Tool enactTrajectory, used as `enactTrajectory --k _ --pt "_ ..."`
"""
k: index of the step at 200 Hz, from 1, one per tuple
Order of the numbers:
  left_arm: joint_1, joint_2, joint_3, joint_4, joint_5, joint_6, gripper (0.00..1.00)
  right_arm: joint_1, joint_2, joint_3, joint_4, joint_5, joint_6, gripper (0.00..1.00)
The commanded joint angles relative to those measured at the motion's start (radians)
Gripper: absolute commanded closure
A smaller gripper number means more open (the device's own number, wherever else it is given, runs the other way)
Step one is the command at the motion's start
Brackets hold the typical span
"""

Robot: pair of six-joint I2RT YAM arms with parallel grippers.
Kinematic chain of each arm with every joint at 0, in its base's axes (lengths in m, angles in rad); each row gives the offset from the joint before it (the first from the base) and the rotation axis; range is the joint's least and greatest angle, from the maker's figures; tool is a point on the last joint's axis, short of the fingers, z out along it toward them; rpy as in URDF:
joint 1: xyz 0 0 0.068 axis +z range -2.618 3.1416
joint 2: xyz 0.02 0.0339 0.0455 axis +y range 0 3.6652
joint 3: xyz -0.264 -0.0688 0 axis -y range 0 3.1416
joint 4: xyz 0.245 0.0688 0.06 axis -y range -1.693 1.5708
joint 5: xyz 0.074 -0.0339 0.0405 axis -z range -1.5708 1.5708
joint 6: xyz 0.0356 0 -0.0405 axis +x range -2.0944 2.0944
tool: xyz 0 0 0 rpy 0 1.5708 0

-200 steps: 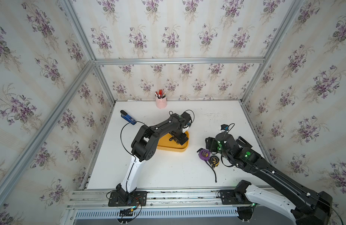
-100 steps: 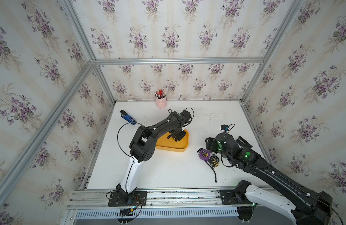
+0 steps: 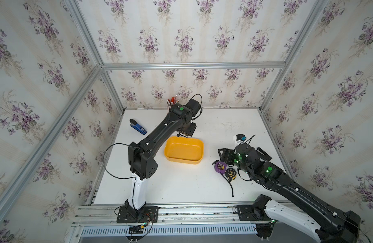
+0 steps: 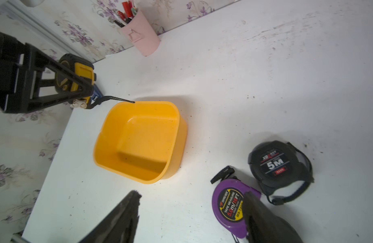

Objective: Take the tape measure out of the storage box
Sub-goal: Pick up the tape measure from the storage box.

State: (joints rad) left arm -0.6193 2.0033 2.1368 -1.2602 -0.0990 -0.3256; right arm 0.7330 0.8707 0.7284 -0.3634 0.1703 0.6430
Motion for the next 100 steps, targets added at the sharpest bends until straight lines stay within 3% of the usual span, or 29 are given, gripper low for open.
enactTrajectory --k 1,25,47,100 --pt "-0.001 -0.087 -0.089 0.124 0.157 -0.305 0.82 0.0 0.007 -0.006 0.149 -0.145 -0.046 0.21" --pt "-0.001 -0.227 -0.318 0.363 0.232 -0.607 0.73 0.002 0.027 -0.01 0.236 -0.204 -0.055 0.2" --pt "-0.003 -0.325 -0.495 0.562 0.283 -0.841 0.72 0.002 0.066 0.003 0.286 -0.243 -0.073 0.2" --pt "-0.005 -0.381 -0.599 0.75 0.346 -1.115 0.72 0.005 0.127 -0.001 0.45 -0.32 -0.067 0.21"
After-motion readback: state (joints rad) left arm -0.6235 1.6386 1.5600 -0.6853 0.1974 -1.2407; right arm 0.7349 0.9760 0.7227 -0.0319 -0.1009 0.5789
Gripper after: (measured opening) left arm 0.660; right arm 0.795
